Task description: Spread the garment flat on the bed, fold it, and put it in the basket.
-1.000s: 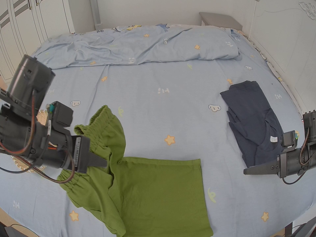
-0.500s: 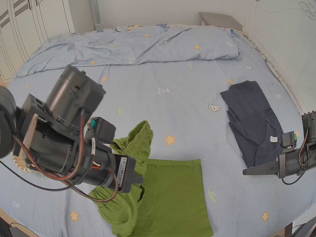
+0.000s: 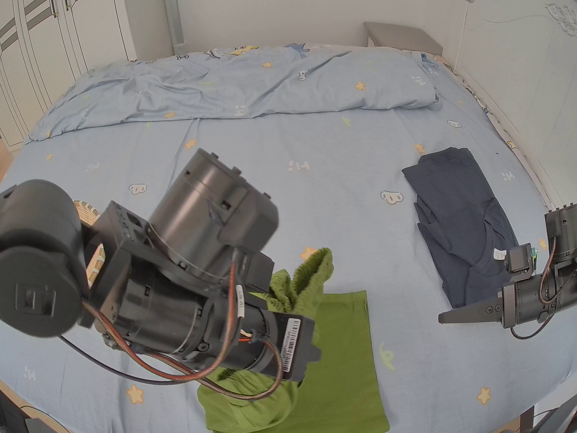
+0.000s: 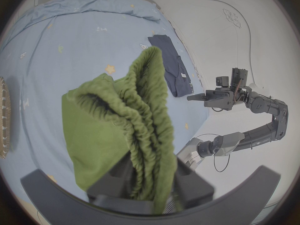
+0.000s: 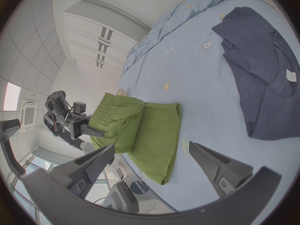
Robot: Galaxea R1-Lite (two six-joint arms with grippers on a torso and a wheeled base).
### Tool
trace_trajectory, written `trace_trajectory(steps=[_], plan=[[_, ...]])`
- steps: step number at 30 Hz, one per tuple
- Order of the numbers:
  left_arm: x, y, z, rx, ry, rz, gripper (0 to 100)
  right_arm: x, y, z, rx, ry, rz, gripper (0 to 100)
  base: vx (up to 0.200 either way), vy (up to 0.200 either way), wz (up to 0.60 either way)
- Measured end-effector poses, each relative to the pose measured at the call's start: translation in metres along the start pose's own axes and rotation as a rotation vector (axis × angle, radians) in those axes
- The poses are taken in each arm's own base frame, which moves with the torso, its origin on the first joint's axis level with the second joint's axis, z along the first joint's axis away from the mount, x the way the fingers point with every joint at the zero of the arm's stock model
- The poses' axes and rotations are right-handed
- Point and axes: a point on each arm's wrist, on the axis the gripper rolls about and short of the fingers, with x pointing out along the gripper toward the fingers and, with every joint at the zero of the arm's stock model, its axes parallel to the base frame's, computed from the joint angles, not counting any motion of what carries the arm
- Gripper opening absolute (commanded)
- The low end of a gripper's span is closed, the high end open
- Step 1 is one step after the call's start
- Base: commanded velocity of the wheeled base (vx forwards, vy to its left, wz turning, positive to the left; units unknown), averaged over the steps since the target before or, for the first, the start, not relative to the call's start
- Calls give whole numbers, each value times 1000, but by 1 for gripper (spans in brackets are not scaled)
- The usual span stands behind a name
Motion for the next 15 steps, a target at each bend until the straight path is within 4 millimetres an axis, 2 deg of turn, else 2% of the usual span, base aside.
trace_trajectory(steps=[3, 8, 12, 15], plan=[[7, -7, 0, -4, -9, -19, 100, 1, -1, 0, 2, 3, 0, 100, 0, 0, 0], [22, -20, 7, -53, -117, -89, 100, 2, -2, -1, 7, 10, -1, 100, 0, 0, 0], [32, -20, 5, -76, -129, -96, 100, 4, -2, -1, 8, 17, 2, 100, 0, 0, 0], [33, -12, 4, -99, -122, -77, 100, 6, -1, -2, 5, 29, 10, 100, 0, 0, 0]])
